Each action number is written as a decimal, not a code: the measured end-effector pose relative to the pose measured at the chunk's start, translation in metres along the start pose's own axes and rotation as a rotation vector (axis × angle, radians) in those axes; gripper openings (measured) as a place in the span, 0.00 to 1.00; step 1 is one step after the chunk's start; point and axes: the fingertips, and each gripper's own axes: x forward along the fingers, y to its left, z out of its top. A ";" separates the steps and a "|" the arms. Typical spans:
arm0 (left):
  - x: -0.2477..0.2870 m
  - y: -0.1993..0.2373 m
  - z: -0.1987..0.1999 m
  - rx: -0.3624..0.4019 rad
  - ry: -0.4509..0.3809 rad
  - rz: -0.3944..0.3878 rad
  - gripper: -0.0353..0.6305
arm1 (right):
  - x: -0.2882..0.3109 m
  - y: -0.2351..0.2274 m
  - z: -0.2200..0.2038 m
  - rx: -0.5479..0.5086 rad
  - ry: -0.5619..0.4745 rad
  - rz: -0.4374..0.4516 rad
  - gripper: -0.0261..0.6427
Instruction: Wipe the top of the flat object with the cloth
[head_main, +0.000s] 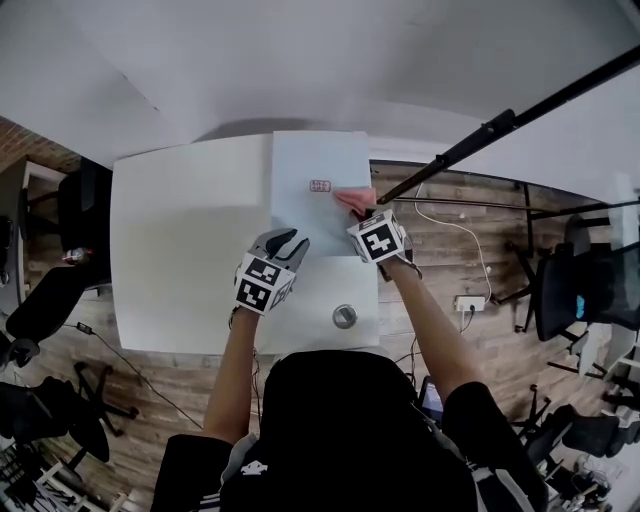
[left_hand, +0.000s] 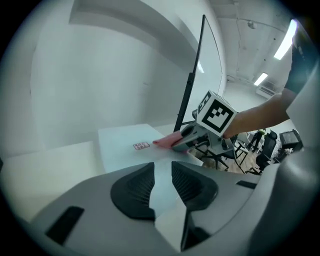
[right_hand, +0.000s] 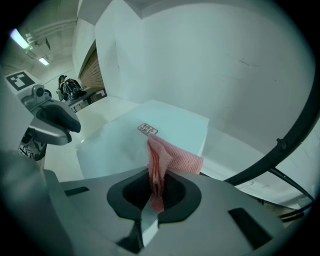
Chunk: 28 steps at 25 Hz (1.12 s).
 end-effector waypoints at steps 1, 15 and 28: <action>-0.004 -0.001 0.006 0.015 -0.012 0.009 0.22 | -0.003 0.002 -0.005 0.004 0.004 0.004 0.11; -0.059 -0.030 0.123 0.111 -0.243 0.042 0.12 | -0.105 0.007 0.063 0.082 -0.272 0.039 0.11; -0.130 -0.051 0.240 0.158 -0.462 0.141 0.07 | -0.243 0.035 0.173 0.053 -0.675 0.097 0.11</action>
